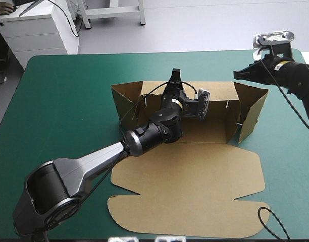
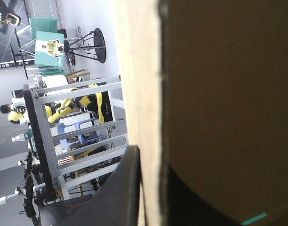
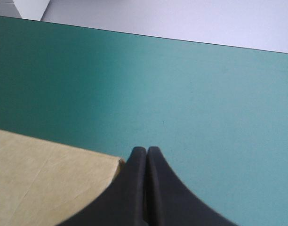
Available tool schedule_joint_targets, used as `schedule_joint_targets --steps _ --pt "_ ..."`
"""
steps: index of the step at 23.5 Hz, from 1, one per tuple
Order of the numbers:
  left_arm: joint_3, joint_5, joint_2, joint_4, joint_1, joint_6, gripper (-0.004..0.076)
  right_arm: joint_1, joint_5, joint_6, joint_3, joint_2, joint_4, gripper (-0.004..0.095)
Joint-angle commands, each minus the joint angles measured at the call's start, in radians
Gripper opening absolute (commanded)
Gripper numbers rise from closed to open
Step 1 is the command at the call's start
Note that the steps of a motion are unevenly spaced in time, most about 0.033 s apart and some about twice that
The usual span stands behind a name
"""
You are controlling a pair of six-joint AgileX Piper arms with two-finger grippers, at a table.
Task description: Fold the box
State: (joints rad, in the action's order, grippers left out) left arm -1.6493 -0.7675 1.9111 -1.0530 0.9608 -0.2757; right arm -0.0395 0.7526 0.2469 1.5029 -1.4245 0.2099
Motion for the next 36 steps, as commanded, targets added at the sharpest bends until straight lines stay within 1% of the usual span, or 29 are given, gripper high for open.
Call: schedule_joint_targets --steps 1,4,5,8,9,10,12,16,21,25,28,30,34,36 --pt "-0.004 -0.066 -0.023 0.085 0.0 0.003 -0.0008 0.02 -0.034 -0.061 0.116 -0.086 -0.02 -0.0018" --pt "-0.004 -0.064 -0.023 0.085 0.0 0.003 -0.0008 0.064 0.054 -0.071 0.179 -0.178 -0.017 -0.0018" --pt "-0.004 -0.064 -0.023 0.085 0.0 0.003 -0.0008 0.081 0.109 -0.071 0.2 -0.217 -0.018 -0.0018" --pt "-0.004 -0.064 -0.023 0.085 0.0 0.003 -0.0008 0.093 0.185 -0.05 0.217 -0.262 0.0 -0.0019" --pt "-0.004 -0.062 -0.023 0.085 0.0 0.003 -0.0008 0.093 0.189 -0.034 0.218 -0.263 0.021 -0.0019" --pt "-0.004 -0.063 -0.023 0.085 0.0 0.003 -0.0008 0.093 0.195 -0.01 0.218 -0.263 0.068 -0.0019" --pt "-0.004 -0.062 -0.023 0.085 0.0 0.003 -0.0008 0.093 0.219 -0.001 0.218 -0.263 0.103 -0.0019" --pt "-0.004 -0.064 -0.023 0.085 0.0 0.003 -0.0008 0.093 0.315 0.065 0.218 -0.265 0.103 -0.0019" --pt "-0.004 -0.064 -0.023 0.085 0.0 0.003 -0.0008 0.093 0.352 0.065 0.211 -0.25 0.118 -0.0018" --pt "-0.004 -0.062 -0.023 0.085 0.0 0.003 -0.0008 0.093 0.331 0.074 0.146 -0.201 0.118 -0.0018" --pt "-0.004 -0.051 -0.023 0.085 0.0 0.003 -0.0008 0.093 0.286 0.106 0.052 -0.145 0.127 -0.0018" --pt "-0.004 -0.051 -0.023 0.085 0.0 0.003 -0.0008 0.093 0.247 0.131 -0.01 -0.117 0.158 -0.0018" --pt "-0.004 -0.058 -0.023 0.085 0.0 0.011 -0.0008 0.093 0.135 0.204 -0.128 -0.058 0.268 -0.0018" --pt "-0.004 -0.065 -0.023 0.085 0.0 0.013 -0.0008 0.093 0.093 0.233 -0.18 -0.032 0.305 -0.0018"
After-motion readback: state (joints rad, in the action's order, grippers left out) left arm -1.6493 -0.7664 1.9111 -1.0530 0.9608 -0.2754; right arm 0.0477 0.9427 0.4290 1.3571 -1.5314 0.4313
